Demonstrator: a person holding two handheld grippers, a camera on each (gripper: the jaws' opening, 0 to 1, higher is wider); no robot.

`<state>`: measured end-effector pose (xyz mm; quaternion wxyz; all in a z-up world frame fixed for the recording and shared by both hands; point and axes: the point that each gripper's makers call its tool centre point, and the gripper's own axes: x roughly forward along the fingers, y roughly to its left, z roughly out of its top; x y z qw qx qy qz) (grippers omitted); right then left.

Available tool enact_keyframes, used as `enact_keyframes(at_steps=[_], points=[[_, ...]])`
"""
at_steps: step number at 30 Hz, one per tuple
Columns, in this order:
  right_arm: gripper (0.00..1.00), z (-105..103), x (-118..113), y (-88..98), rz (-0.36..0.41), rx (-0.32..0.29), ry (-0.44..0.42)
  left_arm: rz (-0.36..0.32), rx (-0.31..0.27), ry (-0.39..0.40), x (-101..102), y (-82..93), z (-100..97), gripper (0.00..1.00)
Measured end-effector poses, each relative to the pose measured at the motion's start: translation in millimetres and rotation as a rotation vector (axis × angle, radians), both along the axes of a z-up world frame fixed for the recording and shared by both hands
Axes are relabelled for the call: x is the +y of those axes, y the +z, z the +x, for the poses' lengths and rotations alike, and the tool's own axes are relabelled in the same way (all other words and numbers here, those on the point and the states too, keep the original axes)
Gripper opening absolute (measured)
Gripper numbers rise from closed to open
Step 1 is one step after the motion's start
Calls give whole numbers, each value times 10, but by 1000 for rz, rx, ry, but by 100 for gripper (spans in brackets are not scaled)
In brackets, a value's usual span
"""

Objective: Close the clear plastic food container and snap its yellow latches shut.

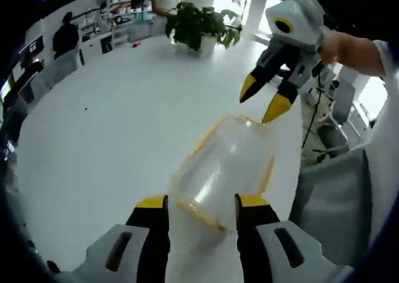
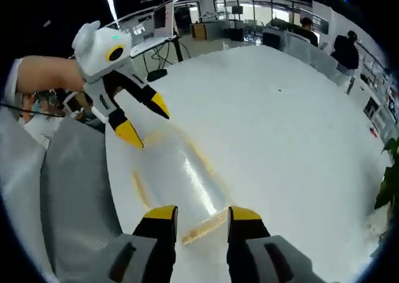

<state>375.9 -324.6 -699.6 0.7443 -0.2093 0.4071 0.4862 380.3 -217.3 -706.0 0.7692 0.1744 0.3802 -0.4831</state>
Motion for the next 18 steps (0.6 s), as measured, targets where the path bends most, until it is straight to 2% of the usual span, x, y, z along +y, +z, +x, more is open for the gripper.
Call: enact_keyframes(at_steps=[2,4,7,11,16,18], points=[[22,26,70,31,18,-54,50,3,-33,-65,-69,39,-29,37],[16,-2,122,40,29,-45,62,9,-45,-79,-123,59,-42,36],[17,-49,239,80,59,-51,110,16,-47,-99,-179,68,-64,33],[14,-92,309,56,28,-75,189,0,-66,-142,-283,122,-96,31],[14,-89,418,82,49,-83,209,-10,-96,-208,-383,144,-121,26],[15,-55,441,70,48,-107,211,-15,-112,-237,-432,136,-136,21]])
